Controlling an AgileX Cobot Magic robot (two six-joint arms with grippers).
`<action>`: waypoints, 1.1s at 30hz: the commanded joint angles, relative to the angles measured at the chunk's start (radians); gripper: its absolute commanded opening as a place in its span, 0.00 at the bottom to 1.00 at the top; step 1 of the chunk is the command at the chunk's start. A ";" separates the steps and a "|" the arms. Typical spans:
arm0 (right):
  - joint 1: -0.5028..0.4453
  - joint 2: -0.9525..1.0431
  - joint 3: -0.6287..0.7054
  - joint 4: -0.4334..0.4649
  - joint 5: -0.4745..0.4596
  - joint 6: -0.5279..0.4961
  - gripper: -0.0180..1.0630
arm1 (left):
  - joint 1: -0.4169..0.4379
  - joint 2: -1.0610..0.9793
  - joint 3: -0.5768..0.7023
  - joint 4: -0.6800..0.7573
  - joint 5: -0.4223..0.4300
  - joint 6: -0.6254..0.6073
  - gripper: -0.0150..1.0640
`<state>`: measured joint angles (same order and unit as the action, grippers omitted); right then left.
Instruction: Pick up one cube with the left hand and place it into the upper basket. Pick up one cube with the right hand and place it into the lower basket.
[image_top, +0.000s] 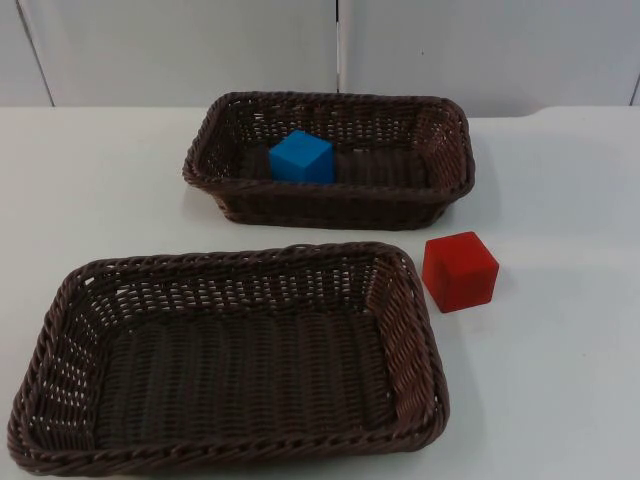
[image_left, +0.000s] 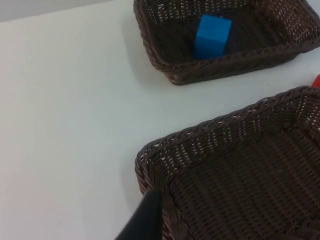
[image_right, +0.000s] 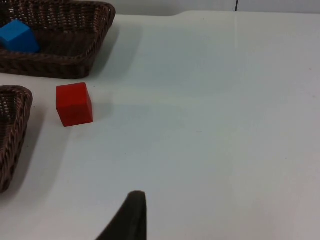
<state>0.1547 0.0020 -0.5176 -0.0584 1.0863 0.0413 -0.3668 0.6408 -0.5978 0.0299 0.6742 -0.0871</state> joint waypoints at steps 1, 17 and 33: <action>-0.006 -0.002 0.002 0.005 -0.007 -0.006 0.98 | -0.004 -0.008 0.005 0.006 0.003 -0.008 0.86; -0.006 0.086 -0.011 0.012 -0.021 -0.008 0.98 | -0.004 -0.007 0.005 0.002 0.005 -0.008 0.86; -0.006 0.504 -0.096 0.014 -0.180 -0.008 0.98 | -0.004 -0.007 0.005 -0.008 0.009 -0.008 0.86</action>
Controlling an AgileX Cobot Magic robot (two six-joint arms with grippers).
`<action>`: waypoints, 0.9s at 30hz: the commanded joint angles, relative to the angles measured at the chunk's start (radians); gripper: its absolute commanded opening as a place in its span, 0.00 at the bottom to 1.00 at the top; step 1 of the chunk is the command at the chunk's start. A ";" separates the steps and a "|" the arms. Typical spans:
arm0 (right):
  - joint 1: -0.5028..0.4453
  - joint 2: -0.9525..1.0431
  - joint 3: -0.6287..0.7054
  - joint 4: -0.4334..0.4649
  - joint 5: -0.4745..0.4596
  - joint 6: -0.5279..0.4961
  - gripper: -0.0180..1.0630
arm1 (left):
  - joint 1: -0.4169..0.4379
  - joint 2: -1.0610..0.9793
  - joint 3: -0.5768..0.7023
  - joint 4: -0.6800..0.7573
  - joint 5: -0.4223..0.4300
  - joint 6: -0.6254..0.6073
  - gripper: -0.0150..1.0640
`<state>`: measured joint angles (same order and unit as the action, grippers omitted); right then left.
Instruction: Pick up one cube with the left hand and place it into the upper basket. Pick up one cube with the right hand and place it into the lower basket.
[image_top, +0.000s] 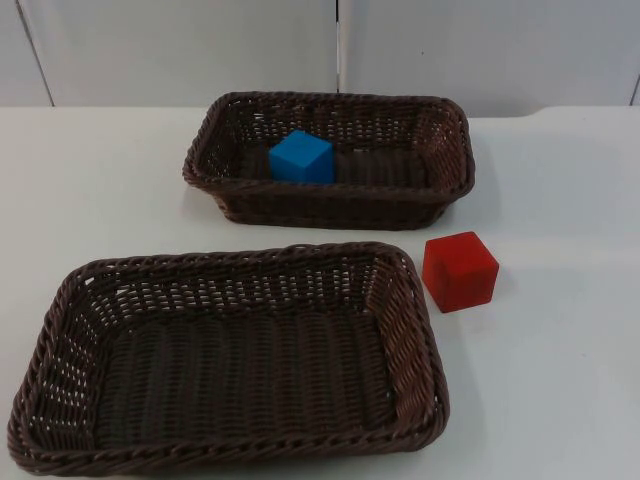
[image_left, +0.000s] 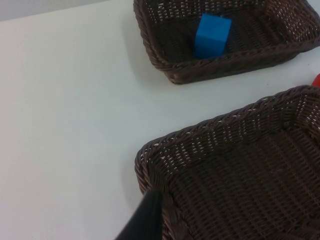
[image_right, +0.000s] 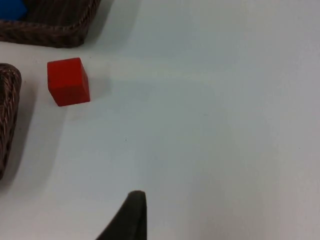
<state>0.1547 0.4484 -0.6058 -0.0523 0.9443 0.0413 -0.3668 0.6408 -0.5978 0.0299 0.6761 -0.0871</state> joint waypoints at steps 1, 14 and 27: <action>-0.006 0.074 -0.010 0.008 -0.042 -0.008 0.98 | -0.004 -0.007 0.005 -0.011 0.006 -0.008 0.86; -0.006 0.425 -0.083 0.038 -0.111 -0.008 0.98 | -0.004 -0.007 0.005 -0.014 0.006 -0.008 0.86; 0.046 0.730 -0.273 0.058 -0.142 -0.015 0.97 | -0.004 -0.007 0.005 -0.024 0.006 -0.008 0.86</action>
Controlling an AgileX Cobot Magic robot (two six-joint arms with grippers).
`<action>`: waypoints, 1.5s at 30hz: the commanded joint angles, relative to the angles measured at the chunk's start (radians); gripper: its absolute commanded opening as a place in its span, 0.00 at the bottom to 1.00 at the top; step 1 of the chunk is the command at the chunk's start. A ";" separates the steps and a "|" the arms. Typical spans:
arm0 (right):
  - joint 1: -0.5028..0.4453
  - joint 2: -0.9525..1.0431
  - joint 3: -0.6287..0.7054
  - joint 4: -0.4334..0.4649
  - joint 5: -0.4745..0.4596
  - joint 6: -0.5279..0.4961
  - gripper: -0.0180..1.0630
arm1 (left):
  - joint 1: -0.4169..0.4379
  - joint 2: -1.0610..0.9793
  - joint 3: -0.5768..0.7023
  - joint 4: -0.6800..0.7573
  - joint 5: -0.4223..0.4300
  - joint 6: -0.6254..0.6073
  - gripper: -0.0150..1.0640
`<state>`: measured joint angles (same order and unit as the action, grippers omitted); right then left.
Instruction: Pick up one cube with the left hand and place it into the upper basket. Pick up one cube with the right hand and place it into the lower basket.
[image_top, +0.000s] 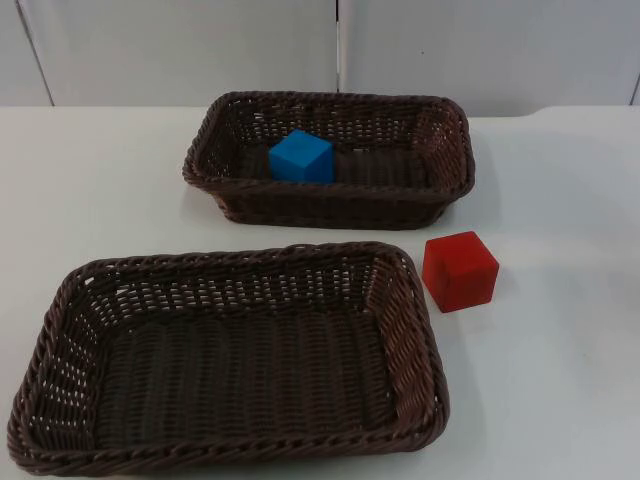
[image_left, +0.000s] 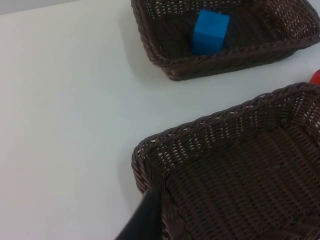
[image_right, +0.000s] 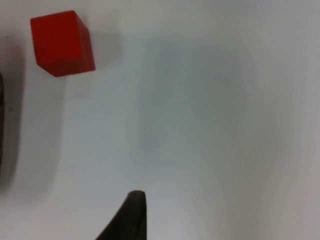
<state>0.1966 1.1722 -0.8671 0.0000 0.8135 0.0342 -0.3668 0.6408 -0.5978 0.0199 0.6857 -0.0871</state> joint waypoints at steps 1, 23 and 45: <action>0.031 0.043 -0.030 0.000 -0.046 -0.008 0.97 | -0.004 -0.007 0.005 -0.014 -0.004 -0.008 0.86; 0.302 0.609 -0.309 0.000 -0.126 -0.096 0.97 | -0.004 -0.007 0.005 -0.014 -0.004 -0.008 0.86; 0.304 0.886 -0.342 0.029 -0.530 -0.096 0.97 | -0.004 -0.007 0.005 -0.014 -0.004 -0.008 0.86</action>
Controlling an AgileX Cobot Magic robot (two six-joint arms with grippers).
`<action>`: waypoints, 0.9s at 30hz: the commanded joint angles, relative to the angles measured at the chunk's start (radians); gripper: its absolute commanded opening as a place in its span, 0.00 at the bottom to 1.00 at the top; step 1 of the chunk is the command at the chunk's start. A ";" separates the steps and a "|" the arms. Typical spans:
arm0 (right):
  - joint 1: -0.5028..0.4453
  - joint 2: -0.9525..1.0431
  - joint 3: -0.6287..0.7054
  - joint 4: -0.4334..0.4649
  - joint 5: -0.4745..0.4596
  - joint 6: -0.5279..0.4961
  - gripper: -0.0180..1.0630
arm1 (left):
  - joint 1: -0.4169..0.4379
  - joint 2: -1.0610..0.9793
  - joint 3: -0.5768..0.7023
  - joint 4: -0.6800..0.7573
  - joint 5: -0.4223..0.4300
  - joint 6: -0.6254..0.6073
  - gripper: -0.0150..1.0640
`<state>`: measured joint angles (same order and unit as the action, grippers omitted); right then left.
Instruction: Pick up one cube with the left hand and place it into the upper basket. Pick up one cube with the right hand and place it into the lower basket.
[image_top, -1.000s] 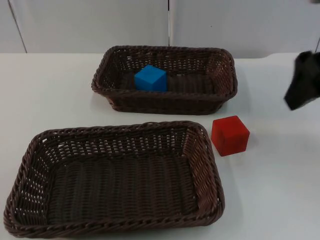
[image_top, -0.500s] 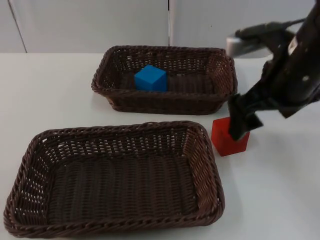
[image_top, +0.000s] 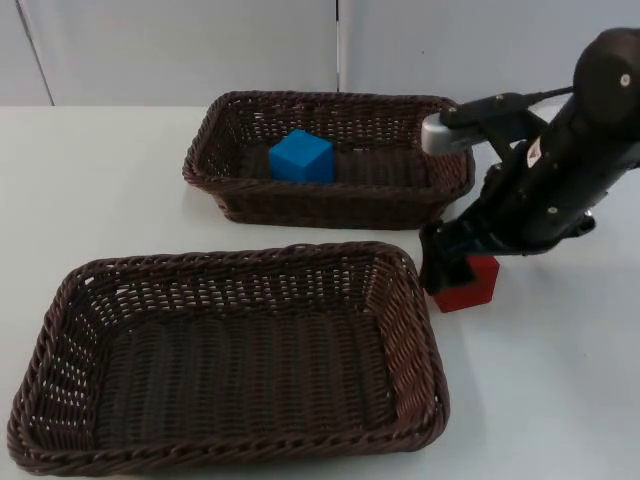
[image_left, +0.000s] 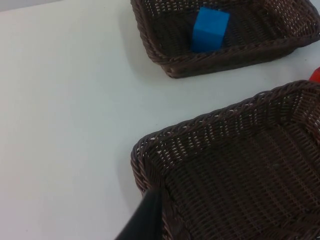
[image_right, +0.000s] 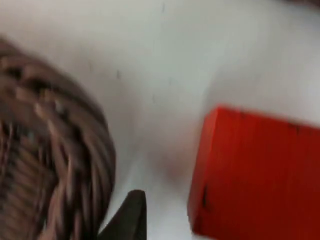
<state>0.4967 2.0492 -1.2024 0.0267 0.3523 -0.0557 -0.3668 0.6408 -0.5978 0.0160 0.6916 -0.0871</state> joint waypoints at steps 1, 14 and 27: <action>0.004 0.009 -0.007 0.002 -0.069 -0.006 0.97 | -0.004 -0.007 0.005 -0.010 -0.010 -0.008 0.86; 0.004 0.046 -0.007 0.006 -0.117 -0.006 0.97 | -0.004 -0.007 0.005 -0.010 -0.010 -0.008 0.86; 0.004 0.038 -0.007 0.002 -0.101 -0.006 0.17 | -0.004 -0.007 0.005 -0.010 -0.010 -0.008 0.86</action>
<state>0.4984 2.0976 -1.2024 0.0327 0.2461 -0.0557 -0.3668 0.6408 -0.5978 0.0160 0.6916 -0.0871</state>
